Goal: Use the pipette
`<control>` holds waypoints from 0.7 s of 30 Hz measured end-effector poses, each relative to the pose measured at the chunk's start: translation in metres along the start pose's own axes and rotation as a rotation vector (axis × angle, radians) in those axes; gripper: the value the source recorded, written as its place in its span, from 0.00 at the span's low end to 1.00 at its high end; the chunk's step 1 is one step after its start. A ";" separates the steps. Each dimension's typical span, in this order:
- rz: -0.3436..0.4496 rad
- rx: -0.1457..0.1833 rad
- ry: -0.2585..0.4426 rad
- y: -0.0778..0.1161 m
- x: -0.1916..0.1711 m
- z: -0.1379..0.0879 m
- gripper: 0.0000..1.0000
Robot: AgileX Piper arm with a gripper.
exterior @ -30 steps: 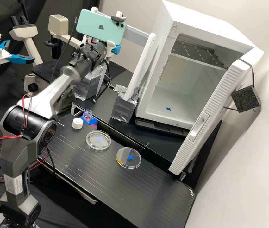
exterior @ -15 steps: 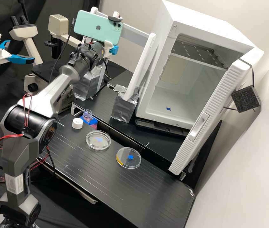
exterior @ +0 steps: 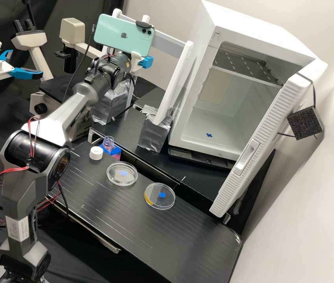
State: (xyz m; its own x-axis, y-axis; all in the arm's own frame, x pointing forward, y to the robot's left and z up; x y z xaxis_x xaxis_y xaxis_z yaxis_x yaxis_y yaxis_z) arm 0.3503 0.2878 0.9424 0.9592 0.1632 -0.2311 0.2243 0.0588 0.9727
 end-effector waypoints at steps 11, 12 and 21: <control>0.101 0.021 0.043 -0.011 -0.039 0.018 1.00; 0.123 0.025 0.063 -0.011 -0.043 0.021 1.00; 0.479 0.040 0.098 -0.020 -0.109 0.056 1.00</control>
State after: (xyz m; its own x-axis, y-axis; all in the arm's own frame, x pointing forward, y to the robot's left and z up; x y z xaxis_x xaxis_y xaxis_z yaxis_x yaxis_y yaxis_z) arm 0.2512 0.2140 0.9491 0.9358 0.2546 0.2437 -0.2298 -0.0833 0.9697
